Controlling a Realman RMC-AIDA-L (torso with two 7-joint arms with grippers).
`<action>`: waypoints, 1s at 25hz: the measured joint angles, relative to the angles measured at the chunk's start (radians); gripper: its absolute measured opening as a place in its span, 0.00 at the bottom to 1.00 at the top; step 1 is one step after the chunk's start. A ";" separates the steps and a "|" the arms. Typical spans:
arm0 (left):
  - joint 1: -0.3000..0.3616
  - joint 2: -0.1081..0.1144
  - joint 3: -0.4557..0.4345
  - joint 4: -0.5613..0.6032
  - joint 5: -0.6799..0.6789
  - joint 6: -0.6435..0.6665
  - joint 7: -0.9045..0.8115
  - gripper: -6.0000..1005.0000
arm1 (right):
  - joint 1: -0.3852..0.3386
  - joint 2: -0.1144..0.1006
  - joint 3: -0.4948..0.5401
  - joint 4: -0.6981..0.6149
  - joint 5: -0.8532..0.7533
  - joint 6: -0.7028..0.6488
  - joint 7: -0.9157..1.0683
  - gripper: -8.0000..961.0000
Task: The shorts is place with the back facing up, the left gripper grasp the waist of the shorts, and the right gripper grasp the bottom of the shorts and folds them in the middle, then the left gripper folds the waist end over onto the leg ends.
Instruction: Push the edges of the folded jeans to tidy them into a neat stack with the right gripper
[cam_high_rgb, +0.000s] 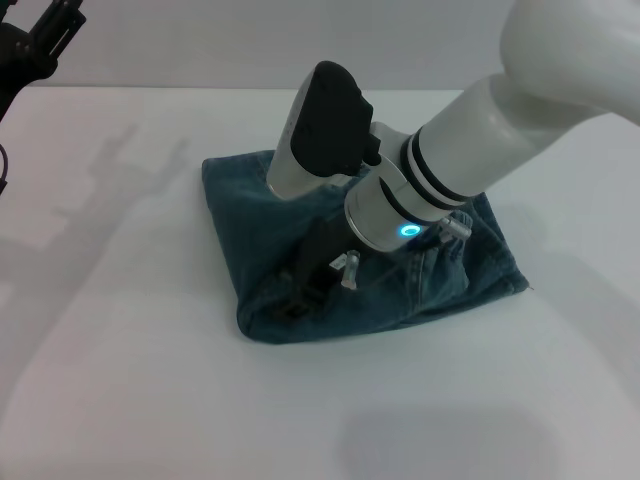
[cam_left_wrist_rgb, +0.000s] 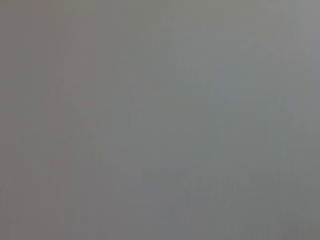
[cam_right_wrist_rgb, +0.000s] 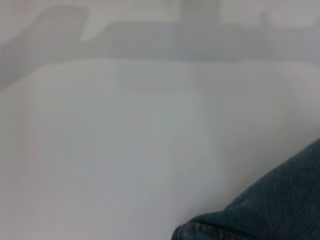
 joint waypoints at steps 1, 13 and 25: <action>0.000 0.000 0.001 0.000 0.000 0.000 0.000 0.84 | 0.000 0.000 -0.003 -0.001 0.000 0.011 0.000 0.55; 0.005 -0.001 0.005 -0.002 0.000 0.002 -0.004 0.84 | 0.006 0.000 -0.033 0.004 -0.004 0.176 -0.009 0.55; 0.007 0.004 0.008 -0.002 0.000 -0.005 -0.012 0.84 | -0.025 -0.004 -0.040 -0.059 -0.003 0.175 -0.010 0.55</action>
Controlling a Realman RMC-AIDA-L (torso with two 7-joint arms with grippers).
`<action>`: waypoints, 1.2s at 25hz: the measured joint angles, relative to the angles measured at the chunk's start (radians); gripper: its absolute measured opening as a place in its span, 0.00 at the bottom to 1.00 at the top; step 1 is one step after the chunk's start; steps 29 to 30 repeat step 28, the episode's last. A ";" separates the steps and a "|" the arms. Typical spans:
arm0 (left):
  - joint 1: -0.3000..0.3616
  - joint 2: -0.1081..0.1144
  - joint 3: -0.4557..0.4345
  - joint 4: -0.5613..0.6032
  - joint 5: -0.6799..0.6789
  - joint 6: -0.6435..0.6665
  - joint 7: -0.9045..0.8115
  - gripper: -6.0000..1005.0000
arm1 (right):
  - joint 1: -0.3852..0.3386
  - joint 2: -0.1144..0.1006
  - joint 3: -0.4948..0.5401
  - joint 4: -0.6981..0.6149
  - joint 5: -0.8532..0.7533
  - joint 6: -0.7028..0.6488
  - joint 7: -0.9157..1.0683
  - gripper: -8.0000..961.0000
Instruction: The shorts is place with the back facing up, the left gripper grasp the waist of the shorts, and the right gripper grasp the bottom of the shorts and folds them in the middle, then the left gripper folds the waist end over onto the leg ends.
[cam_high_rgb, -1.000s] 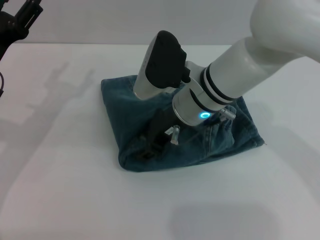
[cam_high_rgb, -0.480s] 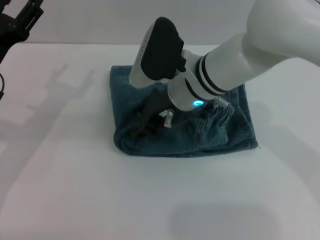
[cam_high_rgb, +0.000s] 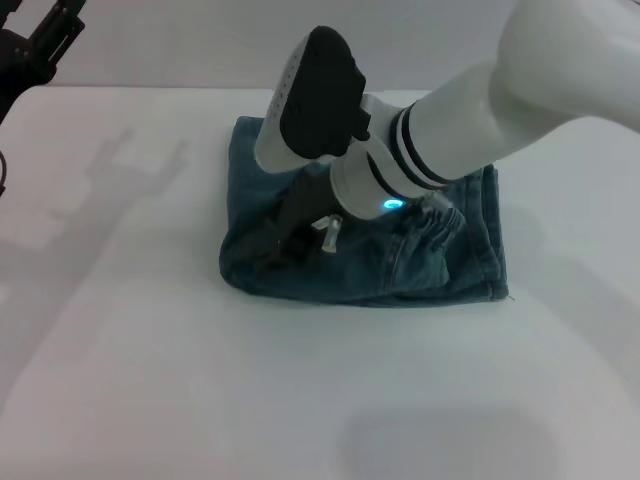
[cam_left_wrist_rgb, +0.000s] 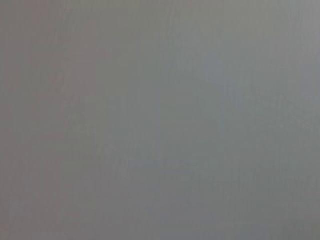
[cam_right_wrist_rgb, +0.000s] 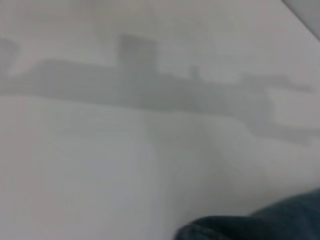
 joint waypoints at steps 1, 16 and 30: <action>0.000 0.000 -0.002 0.000 0.000 0.000 0.000 0.84 | -0.015 -0.002 0.003 -0.032 0.000 -0.026 0.000 0.55; -0.006 0.000 -0.020 0.000 0.000 -0.033 0.011 0.84 | -0.284 -0.019 0.430 -0.336 0.406 -0.728 -0.339 0.55; -0.004 -0.003 -0.021 -0.033 -0.001 -0.041 0.064 0.84 | -0.607 -0.011 0.680 -0.171 0.897 -0.574 -1.007 0.55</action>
